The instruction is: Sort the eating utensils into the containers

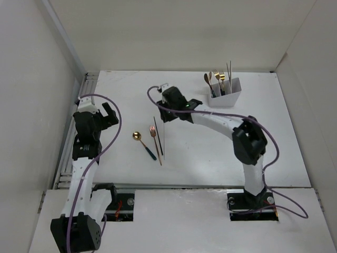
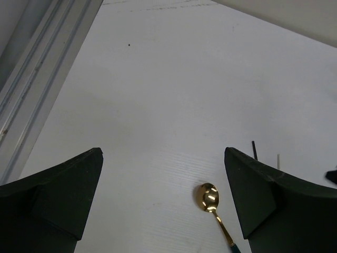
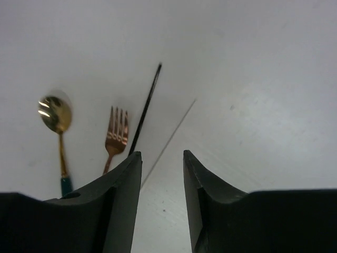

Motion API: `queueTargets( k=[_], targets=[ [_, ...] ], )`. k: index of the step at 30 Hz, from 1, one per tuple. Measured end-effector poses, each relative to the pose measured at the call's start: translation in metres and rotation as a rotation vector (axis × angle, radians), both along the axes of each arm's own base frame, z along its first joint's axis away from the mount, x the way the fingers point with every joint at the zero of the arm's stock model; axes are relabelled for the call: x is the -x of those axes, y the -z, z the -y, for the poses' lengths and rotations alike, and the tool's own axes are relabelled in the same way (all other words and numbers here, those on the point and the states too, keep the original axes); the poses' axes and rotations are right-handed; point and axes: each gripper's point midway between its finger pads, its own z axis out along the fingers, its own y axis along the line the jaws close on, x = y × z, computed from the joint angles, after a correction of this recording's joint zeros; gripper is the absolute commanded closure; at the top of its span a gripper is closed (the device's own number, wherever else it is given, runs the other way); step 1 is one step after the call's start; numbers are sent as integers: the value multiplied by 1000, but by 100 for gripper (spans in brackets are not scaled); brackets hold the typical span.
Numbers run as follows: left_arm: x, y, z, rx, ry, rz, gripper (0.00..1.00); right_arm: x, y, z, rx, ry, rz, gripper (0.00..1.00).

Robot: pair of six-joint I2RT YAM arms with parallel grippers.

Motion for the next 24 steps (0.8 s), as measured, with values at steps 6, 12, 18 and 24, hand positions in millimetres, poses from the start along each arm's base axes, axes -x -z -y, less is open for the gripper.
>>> queueTargets(
  k=[6, 12, 18, 24],
  targets=[
    [5, -10, 1, 12, -3, 36, 0, 42, 108, -7, 212, 17, -235, 57],
    [12, -7, 3, 16, -2, 35, 0, 57, 124, -3, 253, 49, -291, 57],
    [16, -4, 3, 18, -2, 28, 0, 58, 130, -3, 285, 67, -287, 60],
    [17, -6, 3, 15, -2, 34, 0, 57, 132, 3, 311, 80, -260, 73]
  ],
)
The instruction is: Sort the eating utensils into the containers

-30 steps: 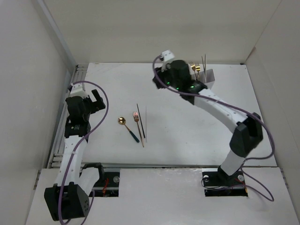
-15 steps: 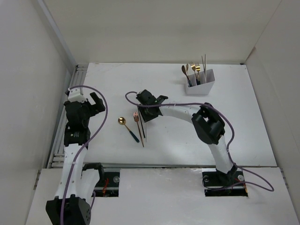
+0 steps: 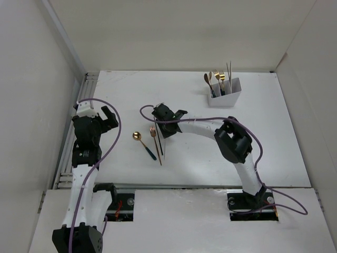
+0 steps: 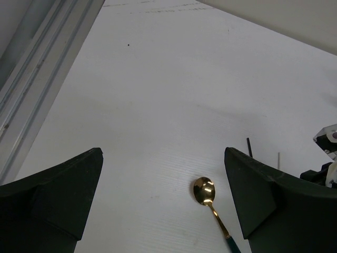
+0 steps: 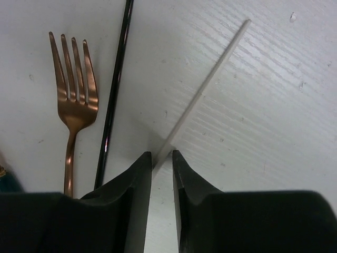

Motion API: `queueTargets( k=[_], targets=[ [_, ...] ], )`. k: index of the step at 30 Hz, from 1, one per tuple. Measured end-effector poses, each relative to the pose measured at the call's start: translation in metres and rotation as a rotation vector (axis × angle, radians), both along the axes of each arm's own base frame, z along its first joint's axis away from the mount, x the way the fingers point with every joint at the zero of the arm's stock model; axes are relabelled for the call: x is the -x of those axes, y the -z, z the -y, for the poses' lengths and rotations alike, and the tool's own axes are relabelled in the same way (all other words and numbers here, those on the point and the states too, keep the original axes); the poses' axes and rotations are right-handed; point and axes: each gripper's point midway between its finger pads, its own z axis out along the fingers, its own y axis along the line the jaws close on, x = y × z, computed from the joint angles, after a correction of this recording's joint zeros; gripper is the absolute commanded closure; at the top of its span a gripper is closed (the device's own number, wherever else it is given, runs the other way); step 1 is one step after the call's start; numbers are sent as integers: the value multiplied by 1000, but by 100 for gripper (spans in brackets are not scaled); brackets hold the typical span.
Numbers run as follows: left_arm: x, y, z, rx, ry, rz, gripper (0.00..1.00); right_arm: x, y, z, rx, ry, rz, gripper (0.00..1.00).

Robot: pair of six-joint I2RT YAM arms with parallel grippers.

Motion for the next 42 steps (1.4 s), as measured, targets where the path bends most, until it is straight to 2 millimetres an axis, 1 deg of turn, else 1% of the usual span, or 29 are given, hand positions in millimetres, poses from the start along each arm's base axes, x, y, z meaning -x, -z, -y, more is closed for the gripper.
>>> queueTargets(
  k=[1, 3, 4, 5, 6, 8, 15, 17, 19, 21, 23, 26, 28, 30, 32, 33, 35, 37, 39, 42],
  targets=[
    [0, -1, 0, -1, -1, 2, 0, 1, 1, 2, -2, 2, 3, 76],
    [1, -1, 0, -1, -3, 4, 0, 1, 0, 8, -11, 4, 9, 79],
    [1, -2, 0, -1, -3, 6, 0, 2, 1, 12, -19, 3, 6, 84],
    [1, -2, 0, -1, -3, 6, 0, 2, 1, 18, -25, 5, 2, 96],
    [1, -2, 0, -1, -3, 6, 0, 0, 1, 25, -30, 4, -2, 100],
    [1, -1, 0, -1, -3, 5, 0, -3, 1, 36, -39, 8, -12, 100],
    [0, 1, -1, -5, -2, -4, 0, -18, -1, 54, -85, 4, -33, 100],
    [-1, 3, -1, -4, -2, -12, 0, -22, -3, 67, -82, 8, -32, 100],
    [-2, 6, -1, -7, -3, -24, 0, -29, -11, 82, -86, 17, -20, 100],
    [-3, 10, -2, -10, -5, -38, 0, -42, -30, 95, -108, 28, 14, 100],
    [-4, 15, -3, -14, -6, -54, 0, -59, -60, 108, -157, 45, 79, 100],
    [-7, 23, -4, -21, -6, -84, 0, -94, -121, 133, -240, 77, 223, 100],
    [-9, 28, -5, -26, -4, -105, 0, -119, -163, 154, -278, 98, 337, 100],
    [-14, 30, -6, -31, -3, -124, 0, -144, -202, 182, -297, 118, 456, 100],
    [-19, 30, -7, -37, 0, -133, 0, -166, -232, 210, -296, 125, 570, 100],
    [-22, 30, -7, -40, 0, -135, 0, -175, -243, 226, -292, 124, 616, 100],
    [-28, 27, -8, -45, 3, -139, 0, -190, -257, 254, -269, 110, 694, 100],
    [-35, 24, -9, -53, 6, -137, 0, -203, -262, 280, -245, 100, 745, 100],
    [-43, 20, -10, -60, 10, -140, 0, -219, -264, 300, -231, 87, 783, 100],
    [-56, 15, -11, -73, 17, -148, 0, -245, -256, 318, -230, 58, 812, 100]
  ],
)
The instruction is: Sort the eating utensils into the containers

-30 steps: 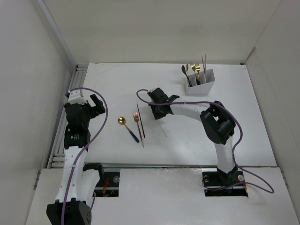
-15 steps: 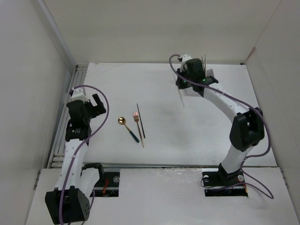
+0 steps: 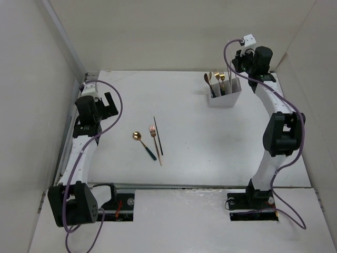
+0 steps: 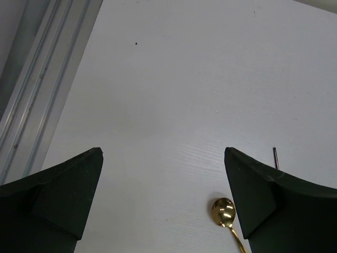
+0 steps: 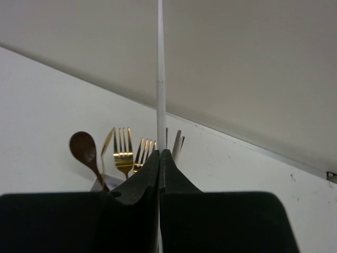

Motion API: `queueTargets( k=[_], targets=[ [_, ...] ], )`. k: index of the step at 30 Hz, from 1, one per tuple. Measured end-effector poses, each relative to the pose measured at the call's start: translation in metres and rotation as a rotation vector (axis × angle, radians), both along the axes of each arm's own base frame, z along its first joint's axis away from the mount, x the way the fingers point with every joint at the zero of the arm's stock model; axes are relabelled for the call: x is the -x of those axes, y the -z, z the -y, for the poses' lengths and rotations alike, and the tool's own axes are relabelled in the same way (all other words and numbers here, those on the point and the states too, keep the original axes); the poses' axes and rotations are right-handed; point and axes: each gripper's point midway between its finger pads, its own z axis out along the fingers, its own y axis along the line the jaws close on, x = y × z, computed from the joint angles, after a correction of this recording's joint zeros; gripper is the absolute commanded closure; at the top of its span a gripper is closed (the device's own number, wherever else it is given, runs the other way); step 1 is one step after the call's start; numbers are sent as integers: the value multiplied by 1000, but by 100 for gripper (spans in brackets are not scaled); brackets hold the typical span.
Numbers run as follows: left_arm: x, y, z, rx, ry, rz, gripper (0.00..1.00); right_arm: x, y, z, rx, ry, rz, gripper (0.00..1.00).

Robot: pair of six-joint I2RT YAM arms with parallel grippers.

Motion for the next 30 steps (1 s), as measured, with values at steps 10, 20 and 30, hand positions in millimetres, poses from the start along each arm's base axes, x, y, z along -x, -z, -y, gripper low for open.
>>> queueTargets(
  k=[10, 20, 30],
  targets=[
    [-23, 9, -4, -35, 18, -54, 0, -26, 66, -3, -5, -77, -59, 100],
    [-24, 2, -5, -49, 22, -26, 0, -4, 79, 6, 5, -29, -87, 62],
    [3, -16, -2, -54, 15, 71, 0, 40, 6, -15, 11, 0, 10, 28]
  ],
)
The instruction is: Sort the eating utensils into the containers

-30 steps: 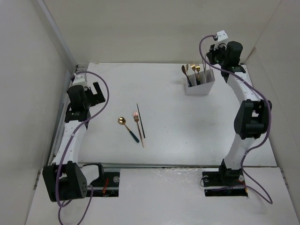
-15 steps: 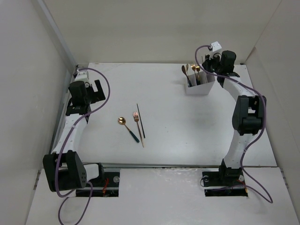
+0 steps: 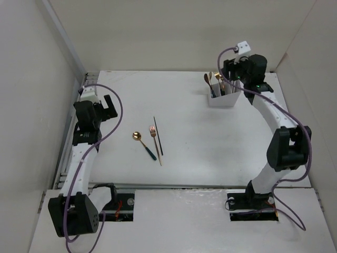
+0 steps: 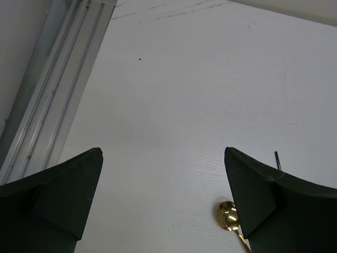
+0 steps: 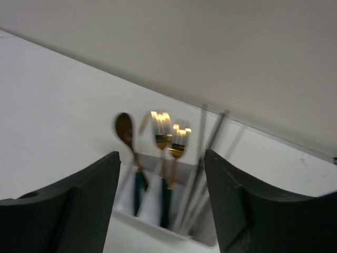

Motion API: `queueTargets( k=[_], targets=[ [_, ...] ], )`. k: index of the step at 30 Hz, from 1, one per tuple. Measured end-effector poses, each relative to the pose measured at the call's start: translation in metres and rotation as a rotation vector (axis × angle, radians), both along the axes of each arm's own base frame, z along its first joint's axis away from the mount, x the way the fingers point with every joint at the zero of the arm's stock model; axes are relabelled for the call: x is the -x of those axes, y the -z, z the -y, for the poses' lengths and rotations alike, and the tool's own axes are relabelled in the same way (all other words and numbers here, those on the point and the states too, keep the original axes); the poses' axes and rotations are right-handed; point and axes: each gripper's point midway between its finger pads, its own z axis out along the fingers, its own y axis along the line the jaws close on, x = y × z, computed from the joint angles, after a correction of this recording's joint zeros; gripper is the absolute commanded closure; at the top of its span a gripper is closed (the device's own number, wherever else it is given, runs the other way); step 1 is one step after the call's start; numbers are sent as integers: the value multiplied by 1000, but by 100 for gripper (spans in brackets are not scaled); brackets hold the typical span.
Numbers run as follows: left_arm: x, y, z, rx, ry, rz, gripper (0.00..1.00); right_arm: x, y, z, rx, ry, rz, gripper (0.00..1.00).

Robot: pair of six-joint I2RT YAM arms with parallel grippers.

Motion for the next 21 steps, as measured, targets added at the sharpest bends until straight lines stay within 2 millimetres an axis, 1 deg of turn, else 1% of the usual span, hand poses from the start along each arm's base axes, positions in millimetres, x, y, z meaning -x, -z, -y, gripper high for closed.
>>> queueTargets(
  k=[1, 2, 3, 4, 5, 6, 8, 9, 10, 11, 12, 13, 15, 16, 18, 19, 21],
  targets=[
    [2, 1, 0, 4, -4, 6, 0, 8, -9, -18, -9, -10, 1, 28],
    [5, 2, 0, 11, -8, 12, 0, 18, -14, -44, -16, -32, -6, 24],
    [8, 4, 1, 19, -12, 12, 0, 29, -17, -76, -23, -71, -20, 24],
    [10, 7, 1, 28, -15, 9, 0, 41, -15, -110, -37, -114, -44, 28],
    [12, 9, 2, 38, -17, 10, 0, 54, -9, -149, -48, -166, -84, 31],
    [13, 12, 3, 46, -19, 6, 0, 69, 1, -187, -55, -213, -135, 41],
    [15, 14, 4, 60, -19, 5, 0, 98, 32, -256, -55, -296, -256, 50],
    [17, 14, 5, 66, -19, 7, 0, 113, 51, -285, -42, -327, -314, 55],
    [18, 13, 6, 71, -19, 12, 0, 127, 74, -307, -20, -348, -379, 64],
    [20, 11, 7, 77, -19, 21, 0, 141, 99, -325, 8, -363, -444, 65],
    [21, 9, 7, 80, -19, 30, 0, 155, 122, -339, 39, -374, -502, 65],
    [22, 6, 7, 83, -19, 40, 0, 166, 142, -346, 66, -374, -549, 65],
    [25, -1, 8, 90, -19, 67, 0, 188, 181, -356, 130, -373, -636, 68],
    [27, -3, 9, 93, -19, 76, 0, 197, 196, -355, 160, -363, -673, 72],
    [30, -6, 9, 96, -19, 90, 0, 207, 216, -351, 198, -336, -727, 75],
    [32, -5, 10, 99, -20, 92, 0, 210, 221, -349, 206, -323, -743, 76],
    [35, -2, 10, 106, -22, 89, 0, 208, 223, -345, 205, -300, -753, 76]
  ],
)
